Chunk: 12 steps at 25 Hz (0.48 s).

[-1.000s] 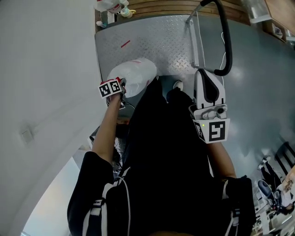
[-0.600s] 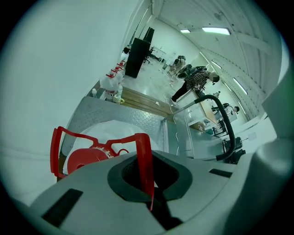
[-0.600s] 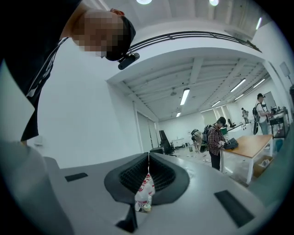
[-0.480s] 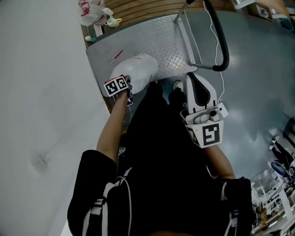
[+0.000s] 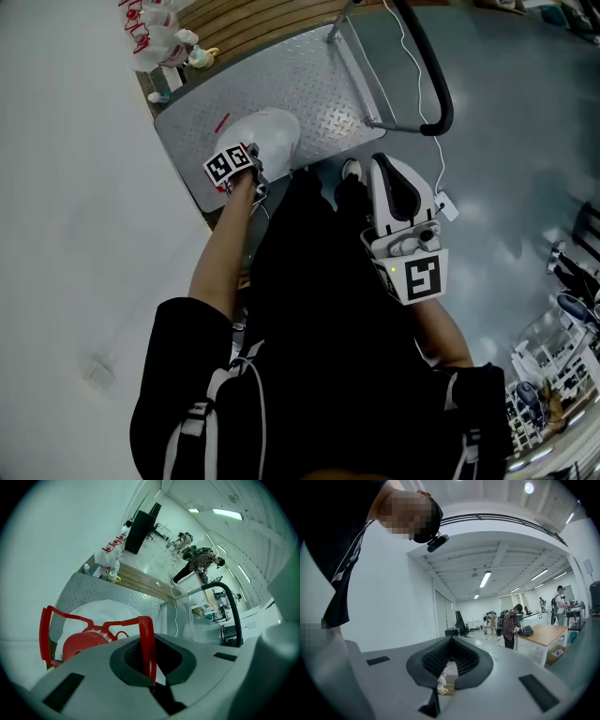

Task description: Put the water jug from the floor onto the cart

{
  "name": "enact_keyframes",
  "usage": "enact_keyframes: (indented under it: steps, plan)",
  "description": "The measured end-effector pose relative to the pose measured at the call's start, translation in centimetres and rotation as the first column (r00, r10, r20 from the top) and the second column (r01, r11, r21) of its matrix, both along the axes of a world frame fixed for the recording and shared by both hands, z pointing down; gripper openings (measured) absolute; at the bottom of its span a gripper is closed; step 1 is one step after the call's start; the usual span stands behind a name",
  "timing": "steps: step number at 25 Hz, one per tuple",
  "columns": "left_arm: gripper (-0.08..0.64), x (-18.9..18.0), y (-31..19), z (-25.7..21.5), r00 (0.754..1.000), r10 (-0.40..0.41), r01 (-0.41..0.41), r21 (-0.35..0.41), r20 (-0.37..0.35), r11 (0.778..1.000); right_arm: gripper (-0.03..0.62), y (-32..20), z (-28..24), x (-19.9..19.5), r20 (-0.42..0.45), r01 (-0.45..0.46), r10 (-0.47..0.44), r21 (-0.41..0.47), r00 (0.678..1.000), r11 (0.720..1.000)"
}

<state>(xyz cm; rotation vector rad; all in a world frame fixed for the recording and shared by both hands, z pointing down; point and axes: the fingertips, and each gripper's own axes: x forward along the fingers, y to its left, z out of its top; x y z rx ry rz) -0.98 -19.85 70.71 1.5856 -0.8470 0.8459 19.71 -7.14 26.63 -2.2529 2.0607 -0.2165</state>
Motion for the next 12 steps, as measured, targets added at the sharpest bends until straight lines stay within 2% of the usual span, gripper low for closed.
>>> enact_keyframes:
  steps: [4, 8, 12]
  plan:
    - [0.018, 1.0, -0.6, 1.4, 1.000, -0.005, 0.005, -0.008, -0.004, 1.000, 0.018, 0.0, 0.8, 0.6, -0.012, -0.048, 0.048, -0.037, 0.999, 0.998]
    - [0.018, 3.8, -1.7, 1.3, 0.999, -0.011, 0.011, -0.011, -0.047, 1.000, 0.018, 0.0, 1.0, 2.0, -0.023, -0.094, 0.093, -0.054, 0.995, 0.994]
    - [0.018, 6.1, -1.5, 2.0, 0.997, 0.031, -0.035, -0.053, -0.077, 0.998, 0.018, 0.3, 1.3, 2.6, -0.035, -0.123, 0.121, -0.081, 0.992, 0.989]
